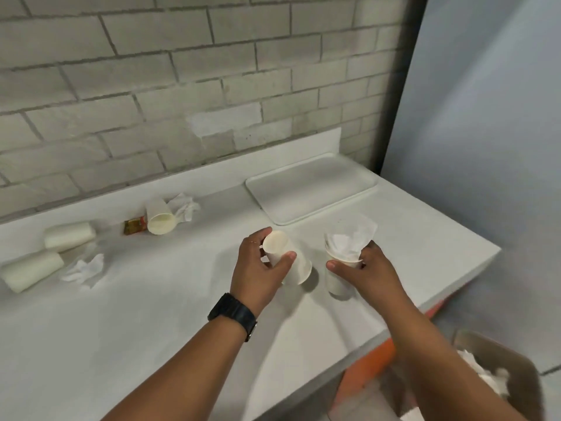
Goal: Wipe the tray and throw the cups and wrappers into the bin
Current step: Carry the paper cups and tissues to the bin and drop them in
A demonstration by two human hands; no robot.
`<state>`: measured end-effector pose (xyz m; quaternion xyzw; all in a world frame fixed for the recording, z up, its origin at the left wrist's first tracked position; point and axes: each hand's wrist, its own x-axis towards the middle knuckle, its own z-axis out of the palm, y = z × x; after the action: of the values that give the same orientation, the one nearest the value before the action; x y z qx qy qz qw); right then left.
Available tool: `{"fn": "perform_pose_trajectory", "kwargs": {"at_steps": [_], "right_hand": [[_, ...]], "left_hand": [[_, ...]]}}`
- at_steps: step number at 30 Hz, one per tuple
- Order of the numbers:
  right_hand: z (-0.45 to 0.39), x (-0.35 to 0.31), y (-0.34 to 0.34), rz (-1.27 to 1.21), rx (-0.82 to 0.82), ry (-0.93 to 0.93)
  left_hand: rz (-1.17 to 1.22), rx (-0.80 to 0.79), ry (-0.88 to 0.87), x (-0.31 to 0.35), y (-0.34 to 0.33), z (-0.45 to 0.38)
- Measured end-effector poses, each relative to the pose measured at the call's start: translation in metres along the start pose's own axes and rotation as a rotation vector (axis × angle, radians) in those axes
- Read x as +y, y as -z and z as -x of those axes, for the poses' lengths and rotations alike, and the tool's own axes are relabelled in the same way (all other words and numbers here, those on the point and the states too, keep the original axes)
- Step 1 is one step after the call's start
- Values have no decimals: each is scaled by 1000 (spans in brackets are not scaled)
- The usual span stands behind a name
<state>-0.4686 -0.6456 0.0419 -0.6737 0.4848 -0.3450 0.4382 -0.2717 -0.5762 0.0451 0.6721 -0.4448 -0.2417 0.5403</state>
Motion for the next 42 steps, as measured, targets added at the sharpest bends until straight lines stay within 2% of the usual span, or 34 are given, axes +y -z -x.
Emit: {"fn": "perform_pose_trajectory", "kwargs": {"at_steps": [3, 12, 18, 22, 25, 32, 38, 42], "right_hand": [[8, 17, 57, 8, 53, -27], [53, 98, 223, -169, 312, -115], [93, 171, 293, -153, 453, -297], [105, 227, 303, -67, 445, -428], [96, 271, 308, 32, 422, -503], [78, 345, 311, 226, 302, -689], [101, 386, 295, 170, 113, -780], [109, 390, 290, 133, 127, -803]], "left_hand": [[15, -65, -24, 18, -58, 6], [39, -309, -125, 75, -244, 45], [23, -504, -145, 66, -345, 81], [-119, -607, -122, 38, -386, 100], [-176, -663, -40, 14, -414, 108], [-300, -622, 12, -23, -438, 106], [-342, -652, 120, -35, -454, 104], [-363, -782, 231, -39, -469, 101]]}}
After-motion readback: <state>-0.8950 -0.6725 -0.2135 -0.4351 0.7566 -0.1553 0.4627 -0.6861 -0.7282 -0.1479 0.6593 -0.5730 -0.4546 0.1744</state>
